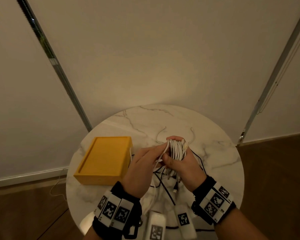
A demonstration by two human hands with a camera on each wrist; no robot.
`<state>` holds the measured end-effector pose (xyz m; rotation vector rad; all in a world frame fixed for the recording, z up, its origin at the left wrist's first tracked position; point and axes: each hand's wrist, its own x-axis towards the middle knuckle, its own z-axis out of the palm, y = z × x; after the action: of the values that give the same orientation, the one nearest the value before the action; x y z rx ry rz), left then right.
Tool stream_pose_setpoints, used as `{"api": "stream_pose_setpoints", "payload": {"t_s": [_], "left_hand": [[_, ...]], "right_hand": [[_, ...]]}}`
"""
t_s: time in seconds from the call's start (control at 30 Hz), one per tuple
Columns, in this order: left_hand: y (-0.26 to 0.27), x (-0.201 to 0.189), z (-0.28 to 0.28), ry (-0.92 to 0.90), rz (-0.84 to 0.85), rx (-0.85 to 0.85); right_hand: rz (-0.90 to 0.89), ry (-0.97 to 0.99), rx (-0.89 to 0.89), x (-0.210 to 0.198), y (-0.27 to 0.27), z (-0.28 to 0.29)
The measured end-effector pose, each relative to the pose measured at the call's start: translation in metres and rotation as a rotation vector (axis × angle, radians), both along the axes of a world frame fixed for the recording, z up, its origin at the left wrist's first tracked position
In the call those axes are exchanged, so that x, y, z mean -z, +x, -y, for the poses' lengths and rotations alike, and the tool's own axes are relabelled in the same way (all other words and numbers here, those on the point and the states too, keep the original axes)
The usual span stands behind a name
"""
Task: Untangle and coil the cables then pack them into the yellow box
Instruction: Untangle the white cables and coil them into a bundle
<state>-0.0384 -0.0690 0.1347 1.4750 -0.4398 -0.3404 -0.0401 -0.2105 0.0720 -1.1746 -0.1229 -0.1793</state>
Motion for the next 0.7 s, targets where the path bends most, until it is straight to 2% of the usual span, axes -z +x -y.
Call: {"api": "stream_pose_setpoints", "payload": {"t_s": [0.23, 0.47, 0.57, 0.7], "left_hand": [[-0.004, -0.007, 0.002, 0.013, 0.112, 0.051], [0.005, -0.002, -0.009, -0.02, 0.025, -0.066], [0.005, -0.001, -0.01, -0.082, -0.066, -0.062], [0.005, -0.001, -0.011, -0.102, -0.075, -0.052]], "right_hand": [[0.02, 0.035, -0.018, -0.002, -0.004, 0.002], [0.024, -0.018, -0.044, -0.004, -0.005, 0.003], [0.026, -0.026, -0.093, -0.002, -0.005, 0.0], [0.003, -0.119, -0.063, -0.002, -0.003, -0.002]]}}
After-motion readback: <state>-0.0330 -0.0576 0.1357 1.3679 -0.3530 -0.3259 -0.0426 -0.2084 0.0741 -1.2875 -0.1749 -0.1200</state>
